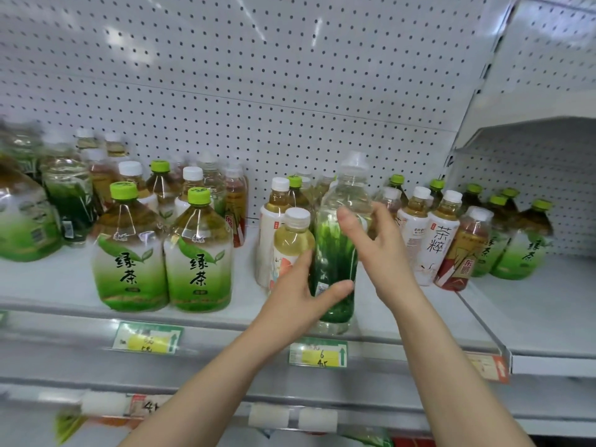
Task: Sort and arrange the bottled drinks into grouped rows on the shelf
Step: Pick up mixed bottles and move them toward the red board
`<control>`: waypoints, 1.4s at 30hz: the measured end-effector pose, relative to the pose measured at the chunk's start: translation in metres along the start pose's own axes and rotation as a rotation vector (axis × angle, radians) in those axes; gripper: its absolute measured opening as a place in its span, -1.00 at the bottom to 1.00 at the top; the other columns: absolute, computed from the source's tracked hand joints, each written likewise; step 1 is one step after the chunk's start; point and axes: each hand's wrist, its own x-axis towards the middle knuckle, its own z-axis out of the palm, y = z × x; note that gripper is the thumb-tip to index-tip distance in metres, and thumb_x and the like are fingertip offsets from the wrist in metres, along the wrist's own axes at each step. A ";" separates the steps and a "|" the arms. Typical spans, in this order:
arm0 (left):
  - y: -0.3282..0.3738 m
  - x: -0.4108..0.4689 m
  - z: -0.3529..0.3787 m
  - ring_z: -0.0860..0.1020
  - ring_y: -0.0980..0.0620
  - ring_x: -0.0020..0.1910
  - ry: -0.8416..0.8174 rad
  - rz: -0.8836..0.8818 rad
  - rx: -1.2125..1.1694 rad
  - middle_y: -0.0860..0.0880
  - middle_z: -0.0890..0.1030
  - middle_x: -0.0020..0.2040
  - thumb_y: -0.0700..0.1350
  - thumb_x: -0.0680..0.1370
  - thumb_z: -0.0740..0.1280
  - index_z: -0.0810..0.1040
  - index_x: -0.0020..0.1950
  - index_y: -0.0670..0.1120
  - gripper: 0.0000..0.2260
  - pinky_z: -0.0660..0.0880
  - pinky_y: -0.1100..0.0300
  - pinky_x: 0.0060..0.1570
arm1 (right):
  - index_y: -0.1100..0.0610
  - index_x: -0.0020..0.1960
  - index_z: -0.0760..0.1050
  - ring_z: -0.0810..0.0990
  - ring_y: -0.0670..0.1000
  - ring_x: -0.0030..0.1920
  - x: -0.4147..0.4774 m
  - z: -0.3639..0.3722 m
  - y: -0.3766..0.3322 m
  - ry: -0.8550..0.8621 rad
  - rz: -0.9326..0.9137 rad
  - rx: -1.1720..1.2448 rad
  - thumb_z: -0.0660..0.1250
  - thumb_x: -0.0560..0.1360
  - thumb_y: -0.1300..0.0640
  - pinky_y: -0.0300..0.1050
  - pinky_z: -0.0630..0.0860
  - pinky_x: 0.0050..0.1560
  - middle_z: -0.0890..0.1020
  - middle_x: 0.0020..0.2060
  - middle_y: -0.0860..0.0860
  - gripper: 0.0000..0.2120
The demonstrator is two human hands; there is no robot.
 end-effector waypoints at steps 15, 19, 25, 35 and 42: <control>-0.025 -0.029 -0.033 0.63 0.18 0.11 0.194 -0.129 -0.335 0.18 0.66 0.13 -0.10 0.47 0.42 0.46 0.30 0.14 -0.58 0.58 0.29 -0.03 | -0.10 0.37 0.30 0.52 -0.10 0.14 0.023 0.018 0.059 -0.047 0.128 -0.150 0.36 0.47 -0.29 -0.10 0.44 0.16 0.51 0.13 -0.17 -0.43; -0.035 -0.038 -0.028 0.67 0.15 0.02 0.267 -0.221 -0.447 0.17 0.69 0.06 0.02 0.32 0.43 0.47 0.23 0.23 -0.51 0.62 0.24 -0.12 | -0.10 0.28 0.37 0.53 -0.25 0.13 0.016 0.002 0.058 0.081 0.153 0.003 0.31 0.30 -0.50 -0.21 0.43 0.10 0.53 0.12 -0.25 -0.30; -0.035 -0.044 -0.022 0.61 -0.10 0.23 0.362 -0.317 -0.576 -0.09 0.61 0.28 0.26 0.42 0.34 0.41 0.45 -0.05 -0.33 0.52 -0.14 0.23 | -0.20 0.22 0.39 0.51 -0.39 0.07 -0.001 -0.022 0.035 0.051 0.182 0.075 0.36 0.24 -0.54 -0.28 0.35 0.01 0.57 0.12 -0.27 -0.33; -0.028 -0.134 -0.094 0.65 -0.16 0.12 0.418 -0.277 -0.560 -0.18 0.67 0.14 0.12 0.47 0.36 0.57 0.26 -0.08 -0.56 0.61 -0.07 0.06 | -0.23 0.35 0.33 0.37 -0.64 0.03 -0.084 0.049 -0.026 -0.068 0.121 0.097 0.39 0.26 -0.44 -0.40 0.30 0.06 0.45 0.00 -0.65 -0.28; -0.032 -0.232 -0.196 0.71 -0.03 -0.06 0.563 -0.336 -0.508 -0.10 0.73 -0.02 0.26 0.34 0.46 0.63 0.12 -0.04 -0.51 0.64 0.13 -0.18 | -0.09 0.55 0.20 0.25 -0.30 0.27 -0.141 0.164 -0.071 -0.117 0.129 0.077 0.35 0.21 -0.51 -0.24 0.20 0.21 0.26 0.21 -0.38 0.02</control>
